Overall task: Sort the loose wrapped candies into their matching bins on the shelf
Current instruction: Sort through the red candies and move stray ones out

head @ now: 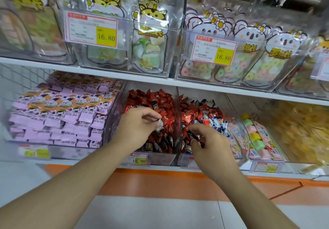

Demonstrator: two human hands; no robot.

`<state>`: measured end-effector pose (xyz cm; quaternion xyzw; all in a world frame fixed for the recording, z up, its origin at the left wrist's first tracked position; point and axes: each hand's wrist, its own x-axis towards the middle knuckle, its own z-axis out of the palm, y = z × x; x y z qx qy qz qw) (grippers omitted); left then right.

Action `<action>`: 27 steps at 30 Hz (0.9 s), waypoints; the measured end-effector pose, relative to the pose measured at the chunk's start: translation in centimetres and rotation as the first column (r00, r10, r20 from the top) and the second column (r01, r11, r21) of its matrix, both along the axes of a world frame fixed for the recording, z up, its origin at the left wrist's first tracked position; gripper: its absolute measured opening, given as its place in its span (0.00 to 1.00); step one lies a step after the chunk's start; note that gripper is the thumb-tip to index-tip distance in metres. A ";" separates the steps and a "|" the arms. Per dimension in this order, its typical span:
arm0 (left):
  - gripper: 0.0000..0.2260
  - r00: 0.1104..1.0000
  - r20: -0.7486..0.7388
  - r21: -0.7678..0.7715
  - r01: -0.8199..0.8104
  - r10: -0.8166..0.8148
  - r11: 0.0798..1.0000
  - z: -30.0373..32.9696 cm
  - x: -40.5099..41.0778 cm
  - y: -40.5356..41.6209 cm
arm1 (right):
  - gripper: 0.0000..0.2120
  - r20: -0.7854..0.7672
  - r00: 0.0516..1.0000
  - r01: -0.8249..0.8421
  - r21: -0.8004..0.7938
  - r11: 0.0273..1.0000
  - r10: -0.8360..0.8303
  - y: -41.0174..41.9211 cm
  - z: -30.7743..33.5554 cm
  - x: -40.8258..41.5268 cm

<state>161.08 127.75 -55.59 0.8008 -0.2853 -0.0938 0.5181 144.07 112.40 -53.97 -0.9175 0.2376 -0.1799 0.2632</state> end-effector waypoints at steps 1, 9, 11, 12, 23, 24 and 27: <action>0.06 0.999 -0.046 -0.059 0.013 -0.016 0.998 0.7 -0.5 0.3 | 0.20 0.028 1.000 -0.013 -0.019 1.000 0.013 0.5 0.3 0.0; 0.05 0.930 -0.316 -0.247 0.112 -0.189 0.963 4.1 -4.8 0.5 | 0.10 0.144 0.983 -0.095 -0.108 0.990 0.110 2.9 1.8 0.0; 0.05 0.950 -0.263 -0.209 0.111 -0.165 0.972 3.5 -4.5 0.3 | 0.10 0.128 0.991 -0.024 -0.137 0.990 0.042 1.8 1.5 -0.3; 0.05 0.966 -0.215 -0.163 0.112 -0.146 0.980 3.0 -4.1 0.2 | 0.12 0.103 0.995 0.016 -0.142 0.990 -0.001 1.1 1.3 -0.5; 0.12 0.959 -0.016 0.472 0.258 -0.284 0.843 -1.2 -0.3 -1.6 | 0.21 -0.068 0.989 0.131 -0.040 0.991 -0.134 -2.4 -0.3 -1.5; 0.10 0.956 0.017 0.492 0.247 -0.293 0.835 -1.3 -0.1 -1.8 | 0.20 -0.066 0.989 0.129 -0.031 0.991 -0.131 -2.4 -0.4 -1.5; 0.05 0.941 0.099 0.509 0.230 -0.322 0.829 -1.3 0.2 -2.1 | 0.19 -0.075 0.989 0.124 -0.017 0.992 -0.125 -2.4 -0.5 -1.4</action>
